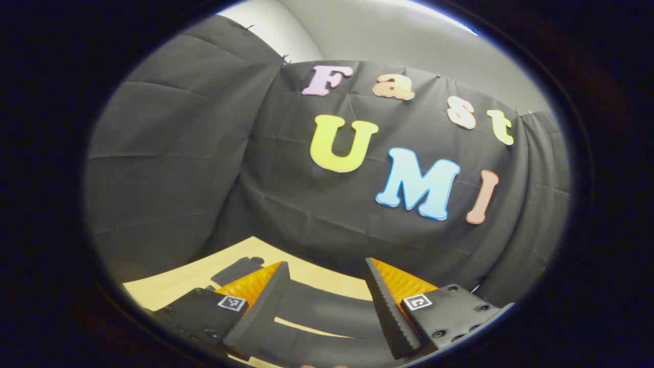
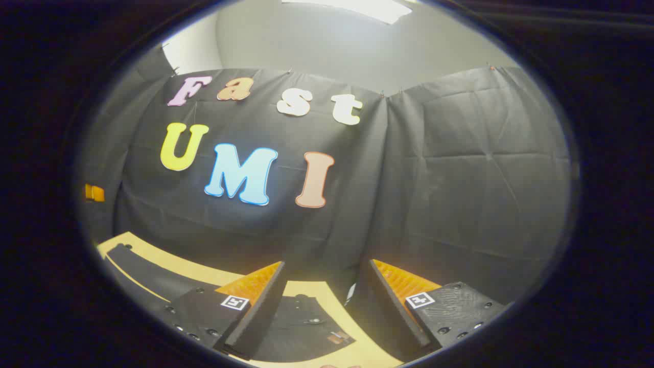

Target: Grasp the waist and the cuffs of the jeans and fold them to make the two legs overlap; first hold the waist and fold one-third of the jeans toward the cuffs, then hold the cuffs and fold the remaining one-third in the same direction to finish folding.

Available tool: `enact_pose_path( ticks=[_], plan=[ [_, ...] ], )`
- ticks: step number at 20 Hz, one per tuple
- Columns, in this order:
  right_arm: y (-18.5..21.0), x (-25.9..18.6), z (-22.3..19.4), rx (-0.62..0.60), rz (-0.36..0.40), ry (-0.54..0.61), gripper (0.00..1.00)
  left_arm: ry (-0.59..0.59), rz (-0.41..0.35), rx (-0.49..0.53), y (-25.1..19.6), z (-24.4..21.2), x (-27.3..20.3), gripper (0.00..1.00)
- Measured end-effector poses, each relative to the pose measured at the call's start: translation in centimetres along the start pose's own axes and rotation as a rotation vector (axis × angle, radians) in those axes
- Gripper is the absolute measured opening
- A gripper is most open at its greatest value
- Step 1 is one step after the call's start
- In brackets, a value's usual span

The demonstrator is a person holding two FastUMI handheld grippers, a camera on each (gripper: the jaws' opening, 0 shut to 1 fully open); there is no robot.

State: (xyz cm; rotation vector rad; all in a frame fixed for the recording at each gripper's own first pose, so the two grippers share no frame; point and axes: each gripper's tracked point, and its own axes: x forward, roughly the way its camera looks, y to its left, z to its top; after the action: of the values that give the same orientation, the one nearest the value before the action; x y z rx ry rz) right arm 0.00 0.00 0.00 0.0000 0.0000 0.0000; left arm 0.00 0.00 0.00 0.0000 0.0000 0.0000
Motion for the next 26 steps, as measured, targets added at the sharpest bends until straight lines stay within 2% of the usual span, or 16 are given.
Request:
enact_pose_path(
  ticks=[3, 6, 8, 10, 14, 16, 18, 19, 21, 23, 26],
  plan=[
    [2.0, 1.7, -0.6, 0.067, 0.039, 0.026, 0.95, 0.051, -0.028, 0.008, 0.7, -0.9, -0.7, 0.99],
    [3.6, 2.4, -1.3, 0.072, 0.085, 0.05, 0.95, 0.016, 0.012, 0.032, 3.0, 0.4, -1.3, 0.96],
    [3.9, 2.7, -1.8, 0.056, 0.1, 0.058, 0.95, -0.01, 0.025, 0.025, 2.7, 0.8, -1.6, 0.99],
    [4.0, 2.7, -2.0, 0.057, 0.111, 0.069, 0.94, 0.0, 0.041, 0.032, 2.1, 0.0, -1.6, 0.96],
    [4.3, 2.9, -3.1, 0.063, 0.127, 0.097, 0.94, 0.011, 0.012, 0.062, -0.4, -0.6, -0.9, 1.0],
    [4.6, 3.0, -4.1, 0.085, 0.136, 0.13, 0.95, 0.044, 0.018, 0.05, -0.1, -1.7, -0.5, 1.0],
    [4.4, 3.0, -5.0, 0.115, 0.138, 0.16, 0.95, 0.11, 0.037, 0.027, 1.0, -3.6, -0.1, 0.92],
    [3.9, 3.1, -5.6, 0.128, 0.13, 0.178, 0.95, 0.148, 0.051, 0.0, 1.9, -4.7, -0.1, 0.97],
    [1.9, 3.4, -7.3, 0.152, 0.106, 0.219, 0.94, 0.219, 0.089, -0.082, 4.2, -6.7, 0.0, 0.97],
    [-0.2, 3.8, -9.2, 0.212, 0.063, 0.287, 0.94, 0.291, 0.165, -0.14, 7.7, -9.3, 0.1, 0.98],
    [-2.8, 4.6, -14.0, 0.366, -0.01, 0.442, 0.95, 0.438, 0.29, -0.208, 14.6, -14.6, -0.4, 0.98]
  ],
)
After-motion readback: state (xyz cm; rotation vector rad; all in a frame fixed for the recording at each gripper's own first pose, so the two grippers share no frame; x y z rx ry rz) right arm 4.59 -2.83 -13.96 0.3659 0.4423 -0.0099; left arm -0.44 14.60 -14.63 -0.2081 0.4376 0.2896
